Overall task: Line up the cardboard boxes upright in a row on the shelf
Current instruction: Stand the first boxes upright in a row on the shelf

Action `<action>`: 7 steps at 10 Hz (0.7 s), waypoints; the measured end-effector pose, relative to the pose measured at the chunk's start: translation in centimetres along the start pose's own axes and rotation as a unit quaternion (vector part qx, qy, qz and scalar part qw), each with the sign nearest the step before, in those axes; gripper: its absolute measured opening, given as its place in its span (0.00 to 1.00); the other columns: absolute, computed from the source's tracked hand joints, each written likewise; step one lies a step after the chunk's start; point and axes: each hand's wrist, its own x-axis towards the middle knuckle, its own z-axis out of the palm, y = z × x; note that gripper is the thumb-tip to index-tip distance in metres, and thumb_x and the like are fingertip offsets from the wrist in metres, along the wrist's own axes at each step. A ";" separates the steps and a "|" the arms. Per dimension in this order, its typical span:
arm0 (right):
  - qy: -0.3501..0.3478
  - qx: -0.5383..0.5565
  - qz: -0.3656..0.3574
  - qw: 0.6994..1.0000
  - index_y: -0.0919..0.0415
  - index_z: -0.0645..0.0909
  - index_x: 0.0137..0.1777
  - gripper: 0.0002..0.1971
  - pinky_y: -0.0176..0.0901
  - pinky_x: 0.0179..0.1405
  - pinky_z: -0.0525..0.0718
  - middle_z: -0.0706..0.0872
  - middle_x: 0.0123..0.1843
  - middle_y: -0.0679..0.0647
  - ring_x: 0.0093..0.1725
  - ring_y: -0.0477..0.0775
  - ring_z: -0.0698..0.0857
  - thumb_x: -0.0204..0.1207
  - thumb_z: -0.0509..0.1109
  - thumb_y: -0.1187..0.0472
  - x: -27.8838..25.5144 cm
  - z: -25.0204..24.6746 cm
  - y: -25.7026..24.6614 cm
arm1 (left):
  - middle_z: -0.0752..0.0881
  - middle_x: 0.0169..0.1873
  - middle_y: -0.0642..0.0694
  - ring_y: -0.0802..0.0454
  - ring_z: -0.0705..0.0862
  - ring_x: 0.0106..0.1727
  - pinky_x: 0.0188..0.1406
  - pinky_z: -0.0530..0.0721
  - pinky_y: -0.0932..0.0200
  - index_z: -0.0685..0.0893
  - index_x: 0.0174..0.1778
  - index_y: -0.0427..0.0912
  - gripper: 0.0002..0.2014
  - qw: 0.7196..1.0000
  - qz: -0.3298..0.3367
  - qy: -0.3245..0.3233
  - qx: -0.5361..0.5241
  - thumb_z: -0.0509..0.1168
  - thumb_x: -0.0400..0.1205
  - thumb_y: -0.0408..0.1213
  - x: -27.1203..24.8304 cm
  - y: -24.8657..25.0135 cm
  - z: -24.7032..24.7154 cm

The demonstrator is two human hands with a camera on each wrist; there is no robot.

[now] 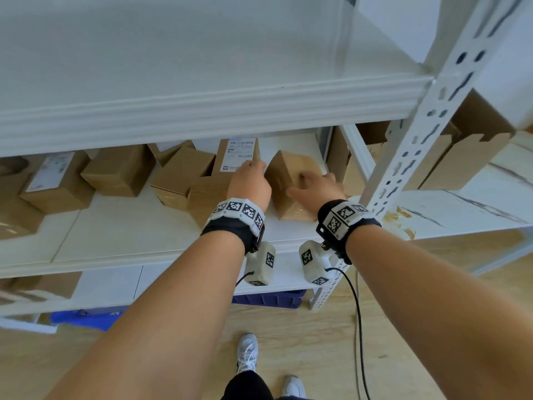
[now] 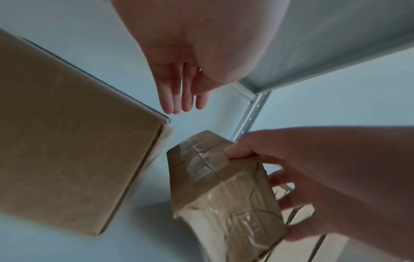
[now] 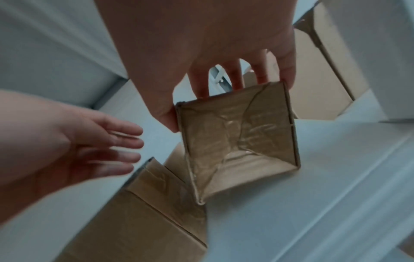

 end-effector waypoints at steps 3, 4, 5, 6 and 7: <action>-0.027 0.144 0.051 0.988 0.62 0.78 0.67 0.18 0.49 0.49 0.80 0.82 0.51 0.56 0.48 0.56 0.80 0.81 0.56 0.58 -1.1 -0.5 1.4 | 0.84 0.61 0.32 0.43 0.86 0.51 0.54 0.88 0.48 0.76 0.71 0.28 0.18 0.936 -0.177 -0.175 -0.250 0.55 0.85 0.26 -1.8 1.1 2.0; -0.037 0.161 0.059 0.985 0.65 0.76 0.70 0.19 0.51 0.49 0.77 0.83 0.58 0.66 0.48 0.55 0.76 0.81 0.57 0.64 -1.3 -0.1 2.3 | 0.85 0.47 0.36 0.45 0.85 0.45 0.54 0.88 0.43 0.83 0.59 0.27 0.13 0.938 -0.158 -0.176 -0.253 0.56 0.84 0.26 -2.2 1.3 2.7; -0.037 0.179 0.045 0.982 0.64 0.73 0.73 0.21 0.52 0.55 0.80 0.80 0.68 0.66 0.49 0.55 0.76 0.80 0.57 0.67 -1.6 0.0 2.5 | 0.88 0.44 0.30 0.33 0.90 0.44 0.50 0.88 0.37 0.81 0.35 0.36 0.11 0.937 -0.167 -0.161 -0.262 0.59 0.83 0.25 -2.5 1.4 2.6; -0.042 0.192 0.033 0.980 0.62 0.70 0.76 0.22 0.49 0.52 0.79 0.79 0.70 0.66 0.45 0.54 0.77 0.81 0.55 0.68 -1.7 0.0 2.3 | 0.87 0.44 0.29 0.33 0.88 0.42 0.53 0.86 0.34 0.81 0.44 0.31 0.11 0.908 -0.233 -0.166 -0.306 0.58 0.87 0.34 -3.6 1.9 2.5; -0.040 0.198 0.033 0.979 0.61 0.67 0.78 0.24 0.50 0.50 0.81 0.77 0.72 0.66 0.43 0.54 0.77 0.81 0.54 0.70 -1.7 0.1 2.5 | 0.81 0.65 0.33 0.36 0.82 0.64 0.65 0.79 0.50 0.73 0.73 0.30 0.28 0.912 -0.271 -0.191 -0.243 0.51 0.88 0.51 -3.8 1.8 3.0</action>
